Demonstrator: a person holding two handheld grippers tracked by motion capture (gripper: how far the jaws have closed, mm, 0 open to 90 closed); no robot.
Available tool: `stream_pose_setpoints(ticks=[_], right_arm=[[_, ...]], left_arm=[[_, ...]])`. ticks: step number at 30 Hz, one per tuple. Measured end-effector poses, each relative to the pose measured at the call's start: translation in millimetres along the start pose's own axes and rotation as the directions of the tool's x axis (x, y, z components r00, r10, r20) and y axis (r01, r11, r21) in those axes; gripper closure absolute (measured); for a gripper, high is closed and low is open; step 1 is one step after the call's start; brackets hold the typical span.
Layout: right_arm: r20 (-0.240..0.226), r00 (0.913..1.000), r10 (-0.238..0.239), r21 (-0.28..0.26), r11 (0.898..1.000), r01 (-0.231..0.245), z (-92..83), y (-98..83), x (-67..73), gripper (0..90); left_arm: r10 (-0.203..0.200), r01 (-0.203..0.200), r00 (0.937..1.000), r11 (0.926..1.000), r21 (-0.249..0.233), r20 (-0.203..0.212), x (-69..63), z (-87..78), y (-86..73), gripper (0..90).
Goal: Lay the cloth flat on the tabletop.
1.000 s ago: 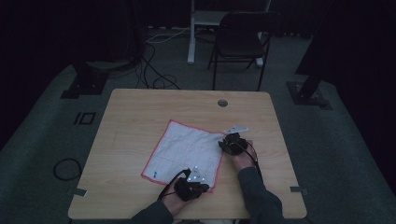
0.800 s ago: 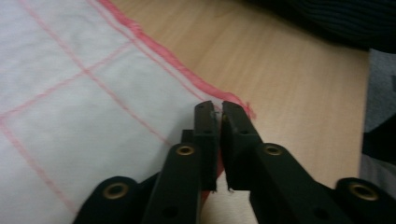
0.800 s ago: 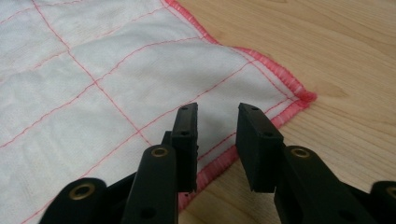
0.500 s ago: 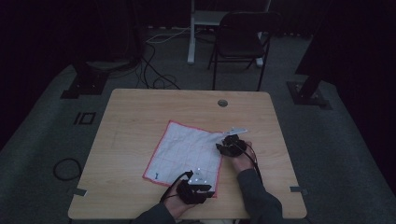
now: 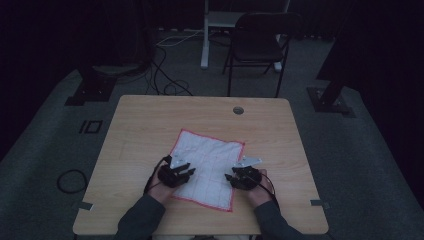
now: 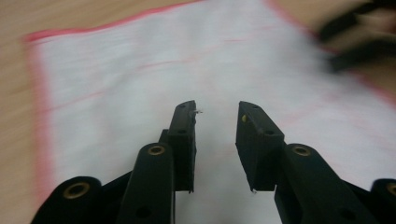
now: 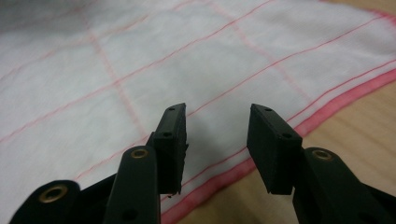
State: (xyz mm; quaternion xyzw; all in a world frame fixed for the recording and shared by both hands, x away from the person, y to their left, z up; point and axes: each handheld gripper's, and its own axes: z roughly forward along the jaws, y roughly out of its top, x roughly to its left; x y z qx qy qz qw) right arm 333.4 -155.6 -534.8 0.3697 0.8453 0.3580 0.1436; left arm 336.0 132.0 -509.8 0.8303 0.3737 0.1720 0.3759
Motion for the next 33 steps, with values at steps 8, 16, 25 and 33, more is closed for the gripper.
stream_pose_setpoints(ticks=[8, 16, 25, 33], right_arm=[[-0.010, 0.9999, -0.012, 0.025, 1.000, 0.012, -2.3, -6.2, 0.4, 58.3], [-0.015, 0.9991, -0.041, 0.033, 0.999, 0.041, -9.0, -12.0, -4.3, 61.6], [0.001, 0.9992, -0.041, 0.022, 0.999, 0.041, -15.1, -18.9, -19.7, 60.7], [0.015, 0.9999, 0.000, 0.008, 1.000, 0.000, -17.3, -23.1, -32.0, 59.1]], left_arm=[[-0.097, 0.101, 0.9927, 0.9926, 0.067, -0.073, 46.9, 13.0, -10.6, 76.0], [-0.154, 0.157, 0.9871, 0.9850, 0.071, -0.043, 50.1, 8.1, -27.5, 78.2], [-0.195, 0.195, 0.9807, 0.9791, 0.056, -0.005, 33.2, -2.8, -39.6, 78.5], [-0.227, 0.226, 0.9733, 0.9733, 0.038, 0.030, 19.7, -10.0, -49.3, 78.1]])
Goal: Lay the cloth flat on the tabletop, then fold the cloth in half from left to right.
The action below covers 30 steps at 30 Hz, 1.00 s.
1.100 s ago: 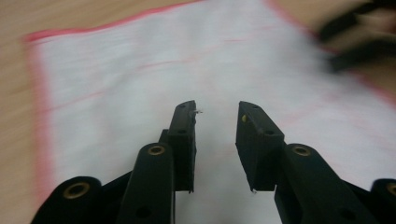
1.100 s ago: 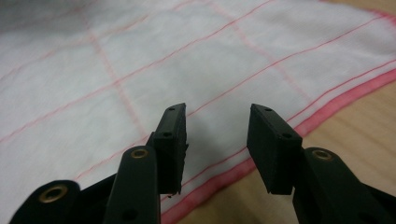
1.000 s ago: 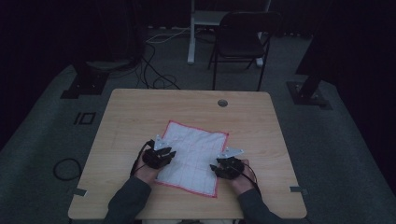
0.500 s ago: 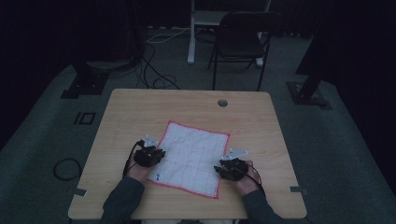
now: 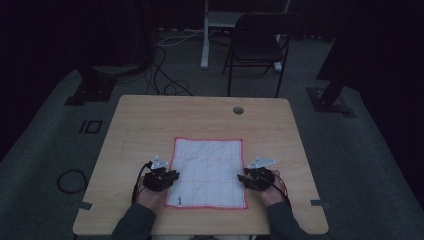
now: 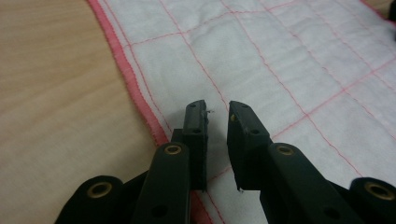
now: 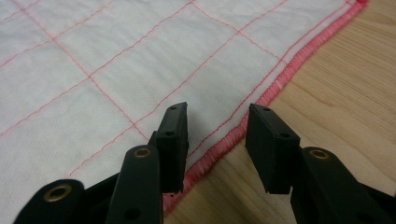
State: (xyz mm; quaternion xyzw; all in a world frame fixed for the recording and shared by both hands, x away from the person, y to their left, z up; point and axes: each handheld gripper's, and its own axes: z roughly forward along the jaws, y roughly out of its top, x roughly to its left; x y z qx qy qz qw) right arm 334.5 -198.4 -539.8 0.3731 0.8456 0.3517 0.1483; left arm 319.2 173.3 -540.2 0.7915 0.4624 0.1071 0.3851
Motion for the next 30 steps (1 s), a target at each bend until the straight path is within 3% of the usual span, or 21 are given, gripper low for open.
stream_pose_setpoints(ticks=[5, 8, 13, 18, 30], right_arm=[[0.013, 0.9999, 0.008, -0.004, 1.000, -0.008, 0.7, 0.2, -3.9, 58.9], [0.015, 0.9999, 0.007, -0.006, 1.000, -0.007, 0.7, 0.0, -3.7, 59.0], [0.019, 0.9997, 0.013, -0.006, 1.000, -0.013, 0.5, -0.1, -2.7, 59.5], [0.026, 0.9995, 0.019, -0.004, 1.000, -0.019, 0.1, -0.3, -1.6, 59.7], [0.025, 0.9994, 0.022, -0.009, 1.000, -0.022, -0.4, -1.5, -1.4, 59.5]], left_arm=[[0.013, -0.013, 0.9999, 0.9999, -0.005, 0.009, -5.0, -2.2, -3.4, 74.4], [0.028, -0.029, 0.9957, 0.9995, -0.012, -0.088, -6.5, -3.9, -2.3, 70.1], [-0.019, 0.014, 0.9906, 0.9992, -0.037, -0.135, 3.8, -7.0, -3.3, 67.8], [-0.030, 0.024, 0.9900, 0.9985, -0.050, -0.138, 6.6, -7.7, -3.4, 65.0], [-0.013, 0.006, 0.9914, 0.9986, -0.053, -0.130, 2.2, -4.2, -4.4, 59.9]])
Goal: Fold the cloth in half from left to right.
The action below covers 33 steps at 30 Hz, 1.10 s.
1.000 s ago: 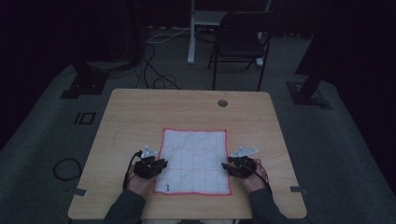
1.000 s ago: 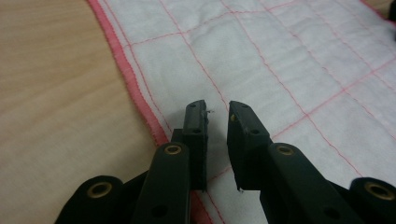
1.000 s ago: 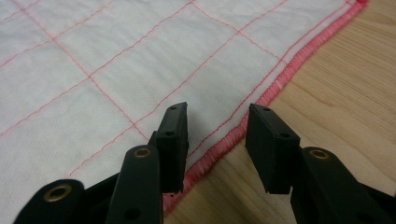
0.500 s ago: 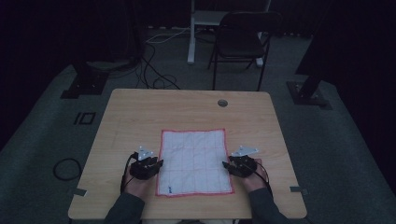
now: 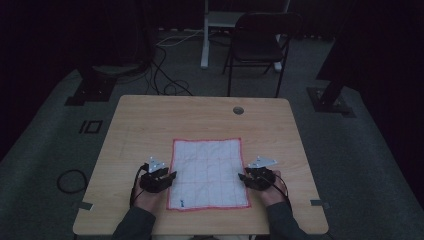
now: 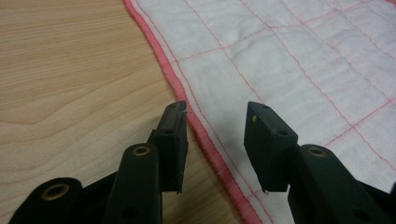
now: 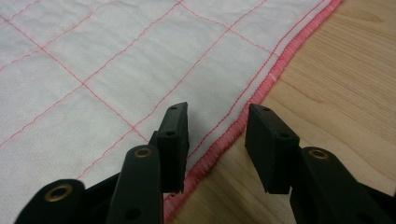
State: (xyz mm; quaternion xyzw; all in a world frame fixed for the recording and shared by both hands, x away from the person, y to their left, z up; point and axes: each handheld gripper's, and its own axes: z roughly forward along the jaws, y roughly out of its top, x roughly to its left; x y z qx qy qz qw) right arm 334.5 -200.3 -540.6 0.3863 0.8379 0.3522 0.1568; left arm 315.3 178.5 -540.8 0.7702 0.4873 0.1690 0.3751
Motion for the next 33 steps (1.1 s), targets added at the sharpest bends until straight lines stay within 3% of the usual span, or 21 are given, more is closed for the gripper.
stream_pose_setpoints(ticks=[10, 15, 17, 19, 21, 25, 28, 33], right_arm=[[0.004, 1.0000, 0.005, -0.008, 1.000, -0.005, -0.1, -1.2, 0.5, 59.4], [0.011, 0.9999, 0.008, -0.011, 1.000, -0.008, -0.7, -2.2, 2.0, 59.2], [0.013, 0.9999, 0.008, -0.012, 1.000, -0.008, -0.9, -2.5, 2.5, 59.2], [0.012, 0.9999, 0.007, -0.011, 1.000, -0.007, -1.1, -2.6, 2.8, 59.2], [0.013, 0.9999, 0.009, -0.010, 1.000, -0.008, -1.2, -2.7, 3.1, 59.1], [0.014, 0.9999, 0.009, -0.007, 1.000, -0.009, -1.6, -2.7, 4.2, 58.2], [0.017, 0.9998, -0.001, -0.004, 1.000, 0.001, -2.4, -2.6, 5.6, 56.5], [0.005, 1.0000, 0.005, -0.020, 1.000, -0.005, -5.4, -3.8, 4.9, 55.1]], left_arm=[[0.024, -0.024, 0.9995, 0.9997, -0.001, -0.019, -6.7, 8.3, 2.6, 55.3], [0.066, -0.066, 0.9956, 0.9978, 0.007, -0.066, -14.3, 10.8, 3.1, 52.2], [0.057, -0.057, 0.9954, 0.9983, 0.006, -0.077, -16.2, 10.8, 2.8, 52.5], [0.050, -0.049, 0.9958, 0.9987, 0.014, -0.076, -18.1, 9.6, 3.2, 56.3], [0.032, -0.031, 0.9974, 0.9994, 0.017, -0.064, -18.2, 9.3, 4.1, 69.0], [0.002, -0.002, 0.9997, 0.9997, 0.024, -0.025, -15.4, 10.0, 5.8, 84.3], [-0.002, 0.002, 1.0000, 0.9994, 0.035, -0.007, -11.8, 9.7, 7.3, 86.6], [-0.009, 0.009, 0.9999, 0.9994, 0.033, -0.015, -4.9, 8.2, 7.0, 86.8]])
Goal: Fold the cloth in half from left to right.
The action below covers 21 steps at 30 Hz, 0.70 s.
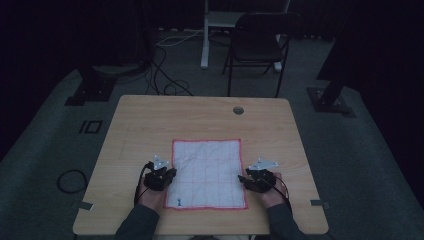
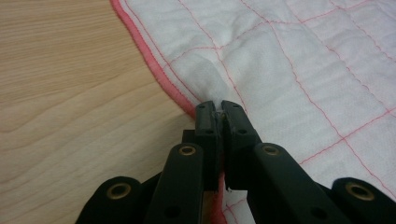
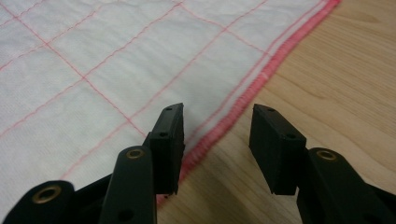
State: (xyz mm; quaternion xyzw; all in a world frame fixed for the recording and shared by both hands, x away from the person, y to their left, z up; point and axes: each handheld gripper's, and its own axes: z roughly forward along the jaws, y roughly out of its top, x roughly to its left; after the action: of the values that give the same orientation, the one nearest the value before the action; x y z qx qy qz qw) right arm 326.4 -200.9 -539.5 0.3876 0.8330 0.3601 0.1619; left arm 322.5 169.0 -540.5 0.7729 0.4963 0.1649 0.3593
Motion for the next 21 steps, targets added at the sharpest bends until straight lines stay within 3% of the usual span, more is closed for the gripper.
stream_pose_setpoints(ticks=[6, 10, 21], right_arm=[[0.010, 0.9998, 0.019, -0.014, 1.000, -0.019, -4.5, -1.6, -3.8, 55.0], [0.013, 0.9996, 0.026, -0.012, 1.000, -0.026, -5.5, -2.8, -5.0, 55.0], [0.022, 0.9993, 0.031, -0.005, 1.000, -0.031, -6.2, -4.4, -6.5, 54.9]], left_arm=[[-0.021, 0.021, 0.9996, 0.9997, -0.011, 0.020, 4.4, -2.1, 2.3, 86.9], [-0.033, 0.035, 0.9976, 0.9986, -0.039, 0.061, 4.9, -8.3, 7.6, 86.9], [0.011, 0.001, 0.9916, 0.9952, -0.098, 0.129, -9.1, -13.4, 24.6, 86.9]])
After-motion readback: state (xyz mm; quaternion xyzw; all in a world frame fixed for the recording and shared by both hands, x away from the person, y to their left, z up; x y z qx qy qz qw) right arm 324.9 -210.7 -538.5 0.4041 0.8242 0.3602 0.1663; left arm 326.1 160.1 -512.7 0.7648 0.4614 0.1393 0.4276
